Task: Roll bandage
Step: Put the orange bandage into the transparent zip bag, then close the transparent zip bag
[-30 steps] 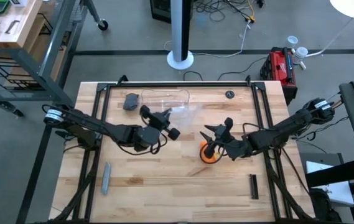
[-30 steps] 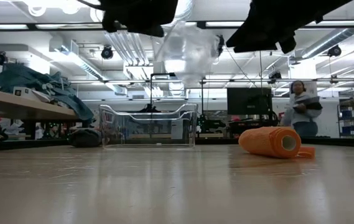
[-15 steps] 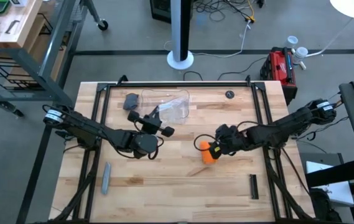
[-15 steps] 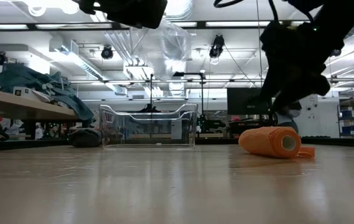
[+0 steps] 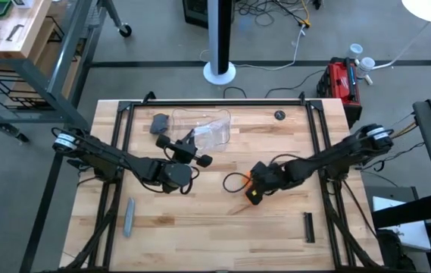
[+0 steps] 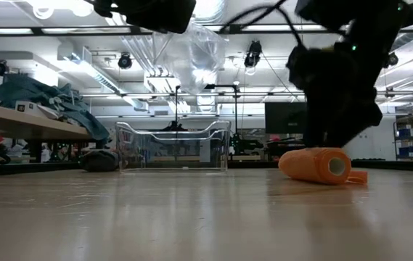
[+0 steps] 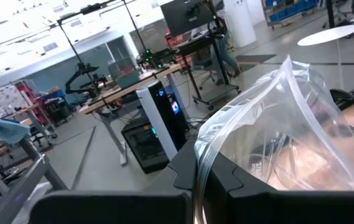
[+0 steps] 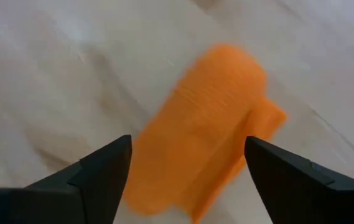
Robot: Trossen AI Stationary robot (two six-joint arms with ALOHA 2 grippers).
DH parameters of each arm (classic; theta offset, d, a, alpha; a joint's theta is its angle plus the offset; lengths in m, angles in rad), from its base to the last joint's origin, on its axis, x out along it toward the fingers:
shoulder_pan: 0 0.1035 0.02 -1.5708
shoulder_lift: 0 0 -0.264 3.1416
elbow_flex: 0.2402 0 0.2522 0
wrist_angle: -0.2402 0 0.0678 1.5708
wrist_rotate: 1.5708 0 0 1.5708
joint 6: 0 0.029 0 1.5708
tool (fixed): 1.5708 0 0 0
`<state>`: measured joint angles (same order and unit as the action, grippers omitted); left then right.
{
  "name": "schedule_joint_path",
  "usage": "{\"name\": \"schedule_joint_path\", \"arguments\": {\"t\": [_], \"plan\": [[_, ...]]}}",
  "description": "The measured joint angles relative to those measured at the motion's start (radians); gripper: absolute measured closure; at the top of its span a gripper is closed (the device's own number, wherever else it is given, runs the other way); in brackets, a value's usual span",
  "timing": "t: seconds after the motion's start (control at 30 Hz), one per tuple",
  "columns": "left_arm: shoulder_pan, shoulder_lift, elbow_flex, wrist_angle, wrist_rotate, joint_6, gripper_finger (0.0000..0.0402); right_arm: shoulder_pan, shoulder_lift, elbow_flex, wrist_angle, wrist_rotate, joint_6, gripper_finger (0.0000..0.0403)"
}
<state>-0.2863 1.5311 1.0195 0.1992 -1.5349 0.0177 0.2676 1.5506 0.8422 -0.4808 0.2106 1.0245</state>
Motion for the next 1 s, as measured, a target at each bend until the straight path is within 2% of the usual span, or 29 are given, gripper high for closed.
{"name": "schedule_joint_path", "arguments": {"t": [0.17,0.33,0.43,0.53,0.63,0.67,0.83,0.93,1.0], "plan": [[0.000,0.000,-0.001,-0.042,0.028,-0.003,0.0401,0.000,0.140,0.089,-0.033,-0.018,-0.031,0.0103],[0.001,0.000,-0.011,-0.044,0.106,-0.046,0.0401,-0.001,0.251,0.161,-0.070,-0.022,-0.155,0.0137],[0.001,0.000,-0.020,-0.050,0.113,-0.070,0.0401,-0.002,0.281,0.178,-0.070,-0.028,-0.195,0.0177],[0.000,0.001,-0.025,-0.053,0.115,-0.083,0.0401,-0.001,0.284,0.182,-0.068,-0.030,-0.231,0.0245],[-0.001,0.001,-0.027,-0.052,0.143,-0.088,0.0401,0.000,0.250,0.176,-0.068,-0.008,-0.271,0.0333],[-0.001,0.001,-0.027,-0.056,0.150,-0.088,0.0401,0.004,0.226,0.168,-0.067,0.009,-0.286,0.0347],[-0.001,0.007,-0.029,-0.119,0.175,-0.133,0.0401,0.010,0.050,0.146,-0.087,0.102,-0.297,0.0347],[0.000,0.006,-0.029,-0.124,0.260,-0.168,0.0401,0.011,-0.060,0.135,-0.075,0.127,-0.293,0.0347],[0.003,0.006,-0.029,-0.126,0.355,-0.167,0.0401,0.011,-0.129,0.133,-0.030,0.154,-0.310,0.0347]]}}
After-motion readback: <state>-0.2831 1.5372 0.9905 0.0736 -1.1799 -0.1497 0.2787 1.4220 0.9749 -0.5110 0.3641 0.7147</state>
